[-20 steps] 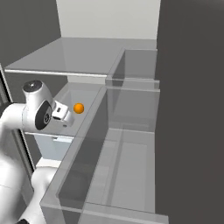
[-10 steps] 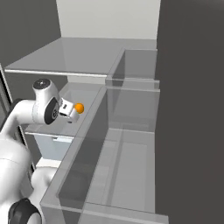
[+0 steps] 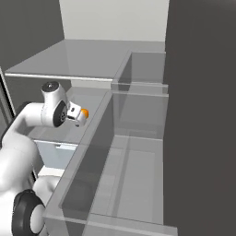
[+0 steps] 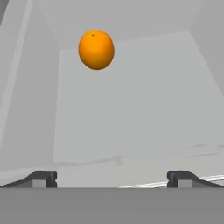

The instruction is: Open the fridge, remove the orange, carrot, and steak, and place them on any counter.

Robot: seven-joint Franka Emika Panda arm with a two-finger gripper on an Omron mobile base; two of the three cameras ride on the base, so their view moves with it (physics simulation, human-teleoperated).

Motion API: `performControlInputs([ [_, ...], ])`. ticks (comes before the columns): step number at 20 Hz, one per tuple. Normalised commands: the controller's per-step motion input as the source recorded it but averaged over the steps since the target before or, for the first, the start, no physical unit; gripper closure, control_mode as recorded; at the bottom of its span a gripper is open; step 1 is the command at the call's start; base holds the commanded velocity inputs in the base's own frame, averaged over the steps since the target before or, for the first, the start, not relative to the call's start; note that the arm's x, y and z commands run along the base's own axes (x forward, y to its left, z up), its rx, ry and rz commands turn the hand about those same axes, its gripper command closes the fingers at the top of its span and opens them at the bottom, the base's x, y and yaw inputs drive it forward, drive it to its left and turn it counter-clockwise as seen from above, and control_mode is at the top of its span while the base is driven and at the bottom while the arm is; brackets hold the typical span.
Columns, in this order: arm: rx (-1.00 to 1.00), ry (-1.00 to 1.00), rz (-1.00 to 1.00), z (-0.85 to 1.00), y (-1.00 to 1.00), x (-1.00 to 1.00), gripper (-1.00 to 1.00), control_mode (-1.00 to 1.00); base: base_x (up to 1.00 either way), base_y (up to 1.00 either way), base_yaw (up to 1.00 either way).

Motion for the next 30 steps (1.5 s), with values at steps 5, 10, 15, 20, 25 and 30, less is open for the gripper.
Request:
performControlInputs([
  [5,0.00,0.00,0.00,-0.06,0.00,0.26,-1.00,-1.00,0.00,0.00,0.00],
  [10,0.00,0.00,0.00,-0.09,0.00,0.28,-1.00,-1.00,0.00,0.00,0.00],
  [15,0.00,0.00,0.00,-0.14,0.01,0.18,-1.00,-1.00,0.00,0.00,0.00],
  [20,0.00,0.00,0.00,-0.14,0.03,0.15,-1.00,-1.00,0.00,0.00,0.00],
  [25,0.00,0.00,0.00,-0.11,0.00,0.15,-1.00,-1.00,0.00,0.00,0.00],
  [30,0.00,0.00,0.00,-0.07,0.01,0.17,-1.00,-1.00,0.00,0.00,0.00],
])
